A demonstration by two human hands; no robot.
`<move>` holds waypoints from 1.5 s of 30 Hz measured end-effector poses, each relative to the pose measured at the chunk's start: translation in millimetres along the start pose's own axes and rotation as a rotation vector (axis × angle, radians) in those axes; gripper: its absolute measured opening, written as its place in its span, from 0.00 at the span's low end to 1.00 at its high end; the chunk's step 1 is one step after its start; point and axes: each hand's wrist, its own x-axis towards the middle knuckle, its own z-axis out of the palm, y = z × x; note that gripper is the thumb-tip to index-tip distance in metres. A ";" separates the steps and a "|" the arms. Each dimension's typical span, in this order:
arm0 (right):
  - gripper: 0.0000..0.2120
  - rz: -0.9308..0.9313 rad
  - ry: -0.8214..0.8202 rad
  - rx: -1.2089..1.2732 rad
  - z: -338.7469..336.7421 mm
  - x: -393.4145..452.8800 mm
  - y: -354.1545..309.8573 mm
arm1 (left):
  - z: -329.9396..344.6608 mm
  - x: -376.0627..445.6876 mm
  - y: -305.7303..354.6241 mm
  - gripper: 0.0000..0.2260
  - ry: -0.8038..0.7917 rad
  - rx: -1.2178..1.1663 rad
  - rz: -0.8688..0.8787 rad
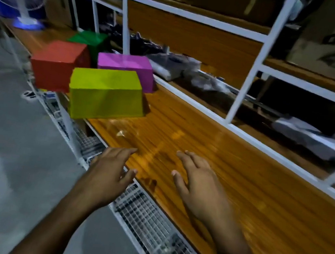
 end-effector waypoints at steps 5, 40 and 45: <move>0.27 -0.017 0.014 0.032 35.4 108.8 -26.2 | -15.4 71.4 -76.0 0.27 -0.022 0.013 -0.021; 0.25 0.755 0.306 0.169 186.0 383.0 -178.5 | -52.7 433.4 -346.0 0.30 -0.456 -0.028 0.379; 0.24 0.835 0.330 0.268 166.4 343.7 -134.7 | -41.6 408.1 -311.3 0.26 -0.514 -0.191 0.482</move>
